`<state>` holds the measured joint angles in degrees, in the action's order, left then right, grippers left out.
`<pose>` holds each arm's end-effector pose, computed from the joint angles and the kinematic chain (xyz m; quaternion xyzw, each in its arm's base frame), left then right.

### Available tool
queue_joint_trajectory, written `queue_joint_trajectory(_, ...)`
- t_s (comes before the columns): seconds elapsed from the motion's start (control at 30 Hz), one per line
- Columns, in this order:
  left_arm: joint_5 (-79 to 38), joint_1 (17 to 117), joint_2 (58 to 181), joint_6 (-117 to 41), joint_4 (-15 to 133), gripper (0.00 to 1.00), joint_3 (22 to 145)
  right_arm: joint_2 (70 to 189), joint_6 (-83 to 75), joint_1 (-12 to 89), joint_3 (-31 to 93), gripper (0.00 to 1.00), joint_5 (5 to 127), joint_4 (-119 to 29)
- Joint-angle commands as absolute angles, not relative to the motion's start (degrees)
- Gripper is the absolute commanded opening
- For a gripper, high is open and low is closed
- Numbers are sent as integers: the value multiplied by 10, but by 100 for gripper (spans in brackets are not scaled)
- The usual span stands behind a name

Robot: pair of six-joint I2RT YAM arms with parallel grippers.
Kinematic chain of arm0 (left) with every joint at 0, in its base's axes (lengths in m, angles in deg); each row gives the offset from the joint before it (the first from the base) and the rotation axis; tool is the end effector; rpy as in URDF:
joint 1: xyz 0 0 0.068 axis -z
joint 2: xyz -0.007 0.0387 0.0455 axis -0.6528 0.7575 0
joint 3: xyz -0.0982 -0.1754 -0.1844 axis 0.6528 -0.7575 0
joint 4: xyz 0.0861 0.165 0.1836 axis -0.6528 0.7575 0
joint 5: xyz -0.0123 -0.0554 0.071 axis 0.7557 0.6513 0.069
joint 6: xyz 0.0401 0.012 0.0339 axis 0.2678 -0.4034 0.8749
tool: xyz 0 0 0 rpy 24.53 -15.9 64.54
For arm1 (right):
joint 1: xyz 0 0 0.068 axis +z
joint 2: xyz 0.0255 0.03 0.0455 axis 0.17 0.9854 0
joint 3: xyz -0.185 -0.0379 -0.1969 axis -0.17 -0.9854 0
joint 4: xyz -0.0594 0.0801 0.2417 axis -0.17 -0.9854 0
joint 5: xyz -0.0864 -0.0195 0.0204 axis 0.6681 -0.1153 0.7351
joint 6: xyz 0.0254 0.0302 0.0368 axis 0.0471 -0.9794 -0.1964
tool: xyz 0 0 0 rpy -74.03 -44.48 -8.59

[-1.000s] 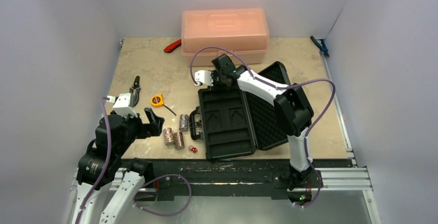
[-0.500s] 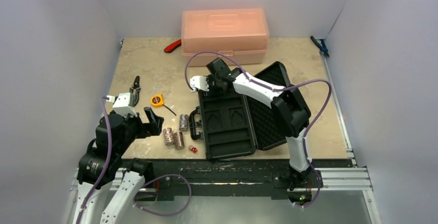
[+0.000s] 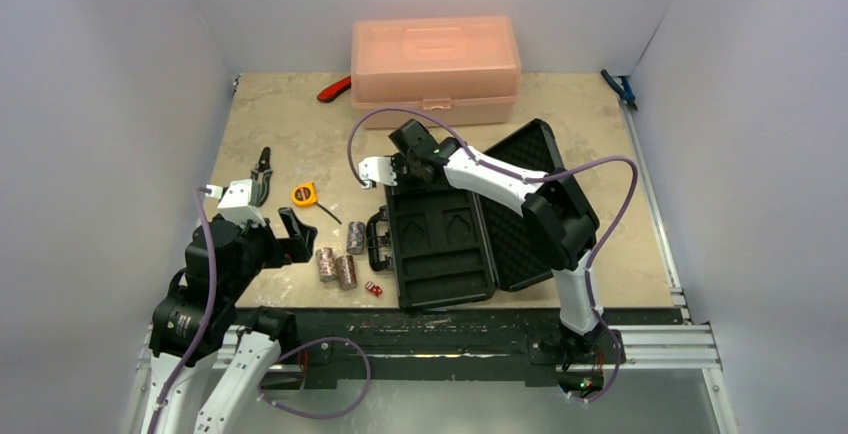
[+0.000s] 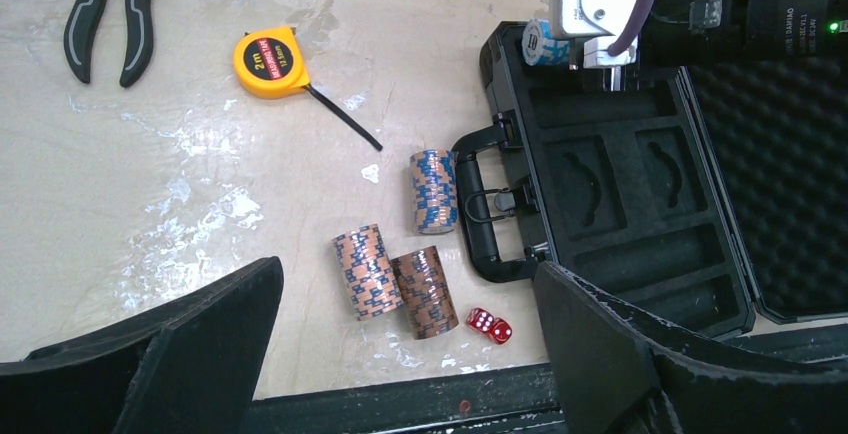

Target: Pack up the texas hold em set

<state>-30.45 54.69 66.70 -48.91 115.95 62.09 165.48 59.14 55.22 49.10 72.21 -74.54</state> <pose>0.0594 -0.0137 0.3341 -0.0727 0.8476 -0.1527 0.5029 0.3185 0.3242 0.2172 -0.7379 0.5983 -0.0214 0.3116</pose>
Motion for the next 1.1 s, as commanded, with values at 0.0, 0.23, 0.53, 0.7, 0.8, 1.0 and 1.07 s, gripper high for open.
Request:
queue_joint_trajectory(0.0, -300, 544, 670, -472, 1138, 97, 618, 1638, 588, 555, 511, 0, 736, -746)
queue_joint_trajectory(0.23, -300, 543, 669, -472, 1138, 97, 618, 1642, 588, 562, 511, 15, 760, -745)
queue_joint_trajectory(0.53, -302, 540, 667, -472, 1138, 96, 618, 1645, 587, 580, 511, 33, 766, -744)
queue_joint_trajectory(0.7, -304, 539, 664, -473, 1139, 96, 619, 1645, 582, 583, 511, 49, 772, -743)
queue_joint_trajectory(0.8, -304, 538, 663, -473, 1139, 96, 618, 1645, 581, 585, 512, 74, 774, -747)
queue_joint_trajectory(1.0, -302, 536, 664, -472, 1138, 96, 618, 1643, 577, 587, 511, 79, 775, -749)
queue_joint_trajectory(1.07, -301, 536, 663, -472, 1138, 96, 618, 1641, 577, 588, 512, 79, 775, -749)
